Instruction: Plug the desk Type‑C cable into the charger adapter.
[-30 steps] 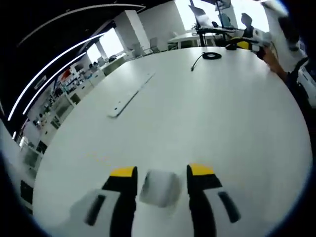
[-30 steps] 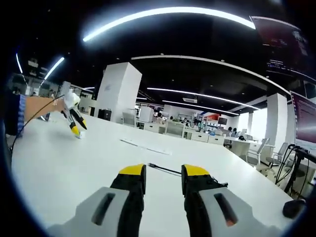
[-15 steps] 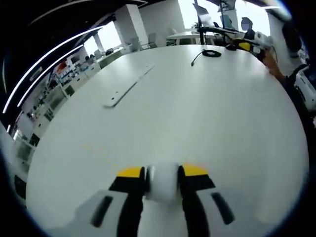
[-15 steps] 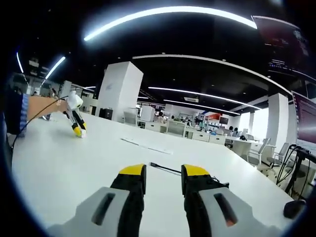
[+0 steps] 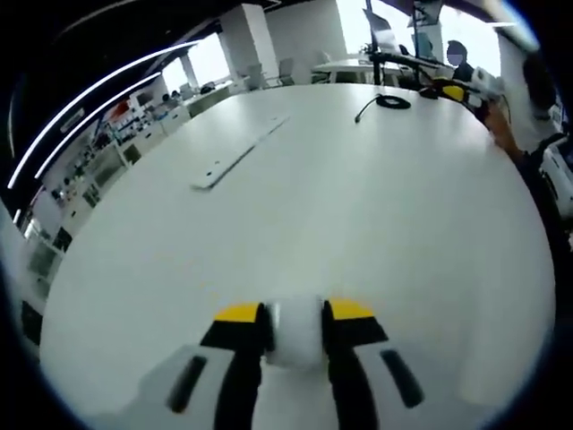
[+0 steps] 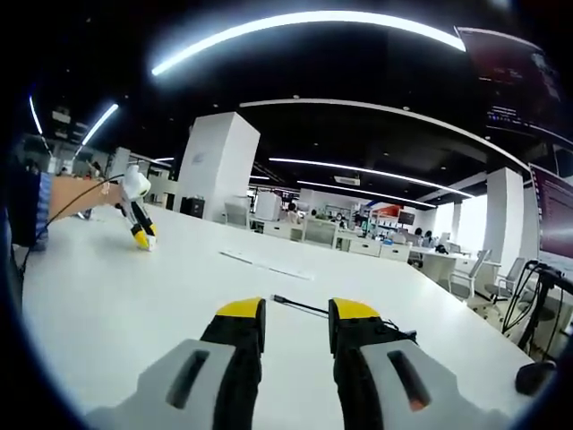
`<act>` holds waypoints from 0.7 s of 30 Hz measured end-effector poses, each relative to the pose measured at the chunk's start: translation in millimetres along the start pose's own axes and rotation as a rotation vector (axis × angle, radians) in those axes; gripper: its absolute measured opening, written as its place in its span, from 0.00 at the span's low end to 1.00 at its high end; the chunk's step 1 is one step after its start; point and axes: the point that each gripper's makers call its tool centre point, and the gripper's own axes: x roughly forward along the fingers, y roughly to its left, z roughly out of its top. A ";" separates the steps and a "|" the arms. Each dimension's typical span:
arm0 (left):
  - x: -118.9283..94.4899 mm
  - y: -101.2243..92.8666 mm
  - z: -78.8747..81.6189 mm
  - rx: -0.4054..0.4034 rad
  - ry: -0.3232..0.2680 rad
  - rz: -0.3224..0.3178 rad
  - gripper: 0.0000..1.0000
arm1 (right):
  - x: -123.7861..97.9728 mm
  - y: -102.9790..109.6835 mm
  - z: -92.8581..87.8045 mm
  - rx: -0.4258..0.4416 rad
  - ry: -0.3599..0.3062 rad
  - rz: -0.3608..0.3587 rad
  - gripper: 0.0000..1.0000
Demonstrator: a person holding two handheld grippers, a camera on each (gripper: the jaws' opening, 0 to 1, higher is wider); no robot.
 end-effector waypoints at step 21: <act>-7.0 -76.0 11.2 0.089 -0.019 -0.109 0.25 | -1.2 4.5 4.4 0.013 -0.022 0.018 0.28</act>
